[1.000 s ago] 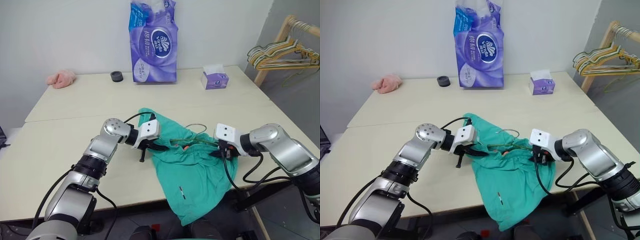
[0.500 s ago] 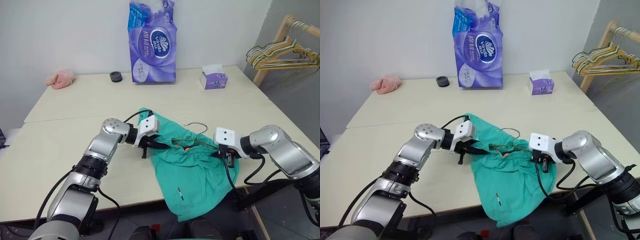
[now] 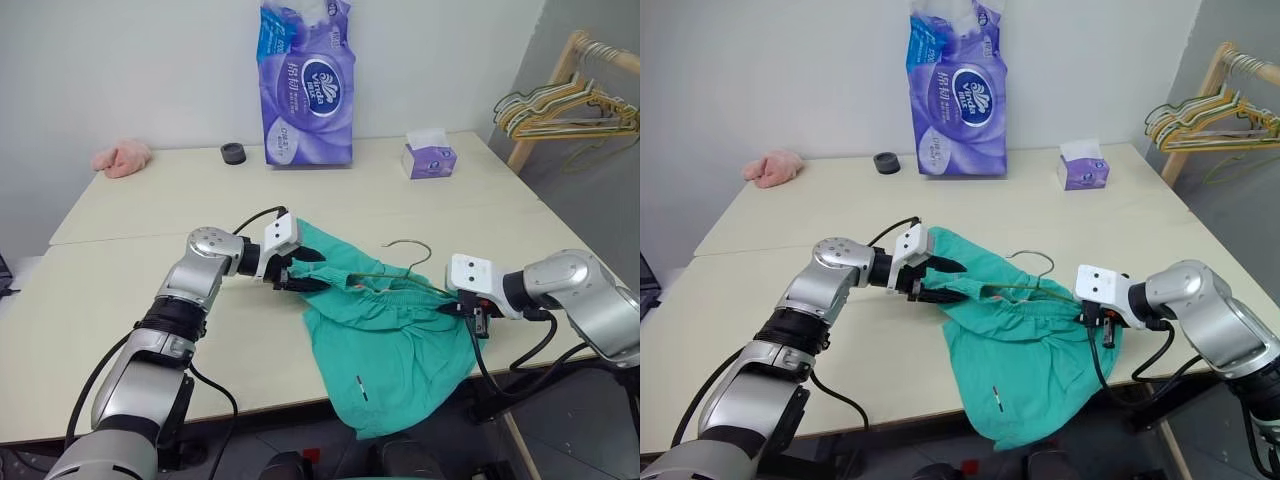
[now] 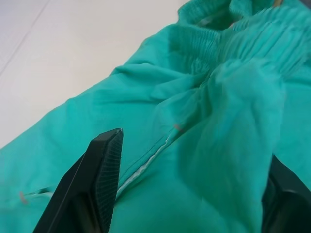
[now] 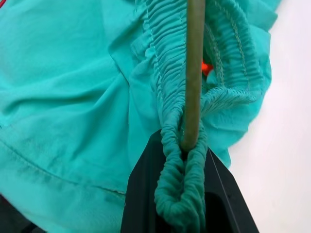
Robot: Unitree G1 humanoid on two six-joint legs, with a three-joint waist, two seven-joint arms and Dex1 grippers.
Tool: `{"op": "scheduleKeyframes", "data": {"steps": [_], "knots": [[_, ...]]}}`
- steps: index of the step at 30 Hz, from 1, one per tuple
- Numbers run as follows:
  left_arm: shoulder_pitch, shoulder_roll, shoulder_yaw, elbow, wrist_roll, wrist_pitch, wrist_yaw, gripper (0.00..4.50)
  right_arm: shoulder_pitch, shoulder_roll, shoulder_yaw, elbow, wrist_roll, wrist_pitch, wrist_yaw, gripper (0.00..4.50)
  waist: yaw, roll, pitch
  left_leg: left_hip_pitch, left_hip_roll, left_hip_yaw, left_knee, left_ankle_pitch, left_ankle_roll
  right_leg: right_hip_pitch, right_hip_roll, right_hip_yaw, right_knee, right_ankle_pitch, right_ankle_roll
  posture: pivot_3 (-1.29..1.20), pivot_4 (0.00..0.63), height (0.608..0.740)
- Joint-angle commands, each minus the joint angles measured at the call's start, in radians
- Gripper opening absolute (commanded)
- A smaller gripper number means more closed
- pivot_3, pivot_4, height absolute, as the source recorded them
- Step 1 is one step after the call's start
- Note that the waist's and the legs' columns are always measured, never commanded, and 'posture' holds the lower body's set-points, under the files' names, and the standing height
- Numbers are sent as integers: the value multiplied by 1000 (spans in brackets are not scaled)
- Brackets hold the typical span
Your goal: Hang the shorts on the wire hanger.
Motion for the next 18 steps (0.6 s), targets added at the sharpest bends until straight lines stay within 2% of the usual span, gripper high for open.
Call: {"op": "scheduleKeyframes", "data": {"steps": [1, 9, 10, 18], "knots": [[-24, 3, 0, 18, 14, -42, -26, 2676, 2, -20, -44, -36, 13, 0, 13, 0, 0, 0, 0, 0, 0, 0, 0, 0, 0, 0, 0, 0, 0, 0, 0, -210, 34, 740], [-32, -34, 17, 64, 27, -83, 12, 206, 19, -33, -67, -50, 26, 19, 9, 0, 0, 0, 0, 0, 0, 0, 0, 0, 0, 0, 0, 0, 0, 0, 0, -225, 33, 740], [-36, -40, 24, 63, 22, -75, 22, 20, 21, -32, -71, -53, 29, 23, 9, 0, 0, 0, 0, 0, 0, 0, 0, 0, 0, 0, 0, 0, 0, 0, 0, -225, 33, 740], [-29, -25, 88, 20, -24, -23, 60, 20, 64, -16, -150, -80, 100, 114, -22, 0, 0, 0, 0, 0, 0, 0, 0, 0, 0, 0, 0, 0, 0, 0, 0, -203, 33, 740]]}}
